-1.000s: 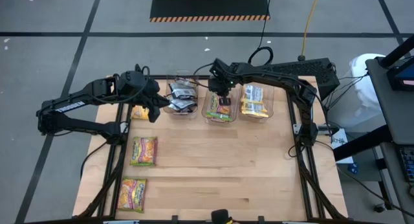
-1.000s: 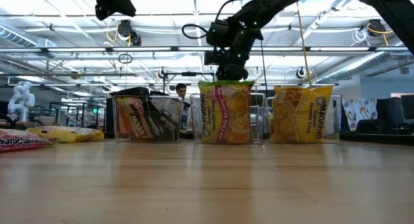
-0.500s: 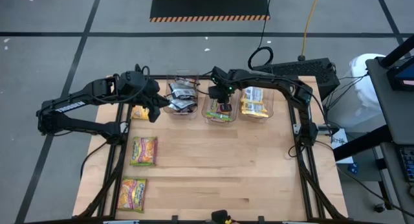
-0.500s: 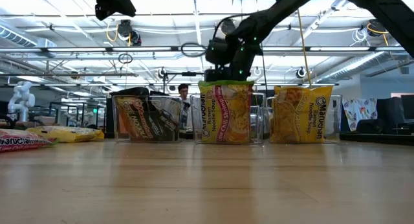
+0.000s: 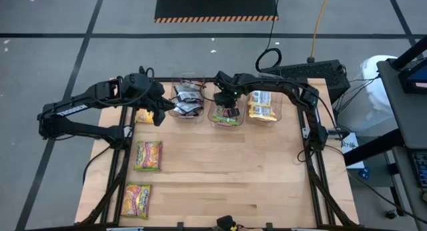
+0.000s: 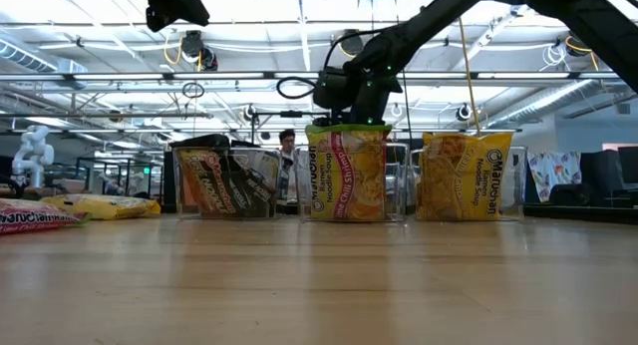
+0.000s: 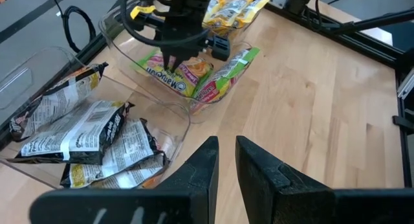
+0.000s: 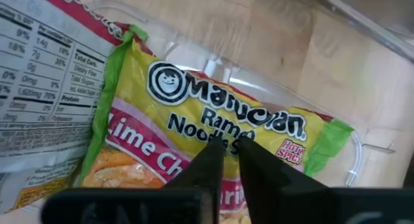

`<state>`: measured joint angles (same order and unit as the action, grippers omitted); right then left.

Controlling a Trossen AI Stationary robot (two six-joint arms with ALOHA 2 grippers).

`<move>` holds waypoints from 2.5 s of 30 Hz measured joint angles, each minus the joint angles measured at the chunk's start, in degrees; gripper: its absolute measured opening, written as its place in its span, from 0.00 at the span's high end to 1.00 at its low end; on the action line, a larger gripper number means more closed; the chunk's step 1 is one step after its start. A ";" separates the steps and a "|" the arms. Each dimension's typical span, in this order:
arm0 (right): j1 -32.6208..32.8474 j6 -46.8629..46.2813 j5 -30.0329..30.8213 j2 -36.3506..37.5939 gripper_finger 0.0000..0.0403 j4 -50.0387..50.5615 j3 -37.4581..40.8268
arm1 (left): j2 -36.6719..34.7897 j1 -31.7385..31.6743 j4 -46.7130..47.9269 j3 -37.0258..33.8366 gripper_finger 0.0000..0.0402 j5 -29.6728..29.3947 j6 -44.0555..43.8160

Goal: Sort Maruchan noodles
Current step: Adjust the green noodle pack in the middle transparent bin, then put the green noodle pack into the middle transparent bin

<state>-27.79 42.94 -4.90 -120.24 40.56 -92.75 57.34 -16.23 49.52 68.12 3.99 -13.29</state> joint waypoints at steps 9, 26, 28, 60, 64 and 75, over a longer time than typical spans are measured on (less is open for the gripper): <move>0.10 1.73 0.32 0.09 1.00 1.51 0.04 | -0.02 -0.02 0.00 0.00 0.86 0.00 -0.77; 0.13 2.35 0.63 4.32 1.00 8.13 0.39 | -0.02 -0.01 -0.04 0.00 0.86 0.00 -1.06; 0.13 2.35 0.65 4.53 1.00 8.64 0.39 | -0.01 -0.02 -0.04 -0.01 0.86 0.00 -1.07; 1.12 2.29 0.24 4.70 1.00 20.07 -10.01 | 0.00 0.00 -0.04 -0.01 0.86 -0.04 -0.49; 2.19 2.18 0.15 4.70 1.00 22.38 -10.01 | 0.00 0.00 -0.04 -0.01 0.86 -0.81 -0.49; 3.65 0.25 -1.28 9.23 1.00 25.47 -10.05 | 0.02 -0.02 -0.02 -0.02 0.86 -4.57 -0.40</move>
<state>-24.14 43.19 -6.18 -111.02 66.03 -102.80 57.36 -16.25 49.50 68.10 -0.59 -13.69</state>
